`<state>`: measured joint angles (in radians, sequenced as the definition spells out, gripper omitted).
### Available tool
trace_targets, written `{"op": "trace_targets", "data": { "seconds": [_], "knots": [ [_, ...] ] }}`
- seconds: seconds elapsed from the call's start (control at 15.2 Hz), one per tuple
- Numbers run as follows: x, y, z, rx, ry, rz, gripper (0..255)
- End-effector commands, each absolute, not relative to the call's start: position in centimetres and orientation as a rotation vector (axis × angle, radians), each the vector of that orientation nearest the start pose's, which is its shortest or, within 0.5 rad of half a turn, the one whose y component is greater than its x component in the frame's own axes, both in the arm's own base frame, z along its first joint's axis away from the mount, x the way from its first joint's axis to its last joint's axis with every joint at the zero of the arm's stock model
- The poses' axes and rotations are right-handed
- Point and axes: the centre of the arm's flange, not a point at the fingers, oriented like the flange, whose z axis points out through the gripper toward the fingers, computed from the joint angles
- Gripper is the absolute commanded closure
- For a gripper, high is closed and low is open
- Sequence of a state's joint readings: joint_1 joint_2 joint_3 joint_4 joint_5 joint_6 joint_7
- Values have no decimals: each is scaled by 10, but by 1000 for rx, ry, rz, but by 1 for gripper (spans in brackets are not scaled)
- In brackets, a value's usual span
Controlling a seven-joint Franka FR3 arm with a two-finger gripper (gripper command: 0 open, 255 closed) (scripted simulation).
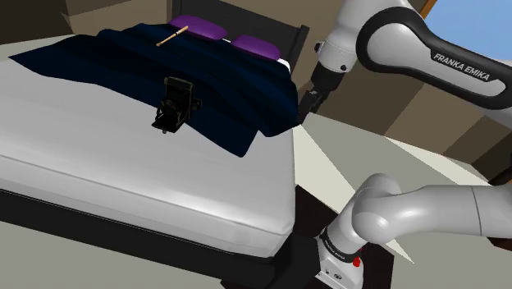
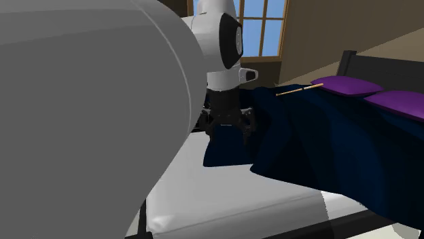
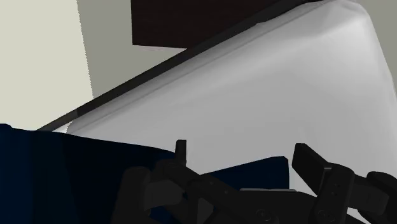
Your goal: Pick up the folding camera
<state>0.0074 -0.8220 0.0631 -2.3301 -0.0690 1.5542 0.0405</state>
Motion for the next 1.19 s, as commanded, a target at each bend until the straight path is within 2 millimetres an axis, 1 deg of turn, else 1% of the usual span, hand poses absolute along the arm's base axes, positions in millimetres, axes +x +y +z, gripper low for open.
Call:
{"op": "trace_targets", "data": {
  "seconds": [0.0,0.53,1.12],
  "knots": [
    [295,20,612,-3253,-13,-82,0],
    [398,51,597,-3224,-100,-35,0],
    [510,92,578,-3187,-196,16,0]
  ]
}}
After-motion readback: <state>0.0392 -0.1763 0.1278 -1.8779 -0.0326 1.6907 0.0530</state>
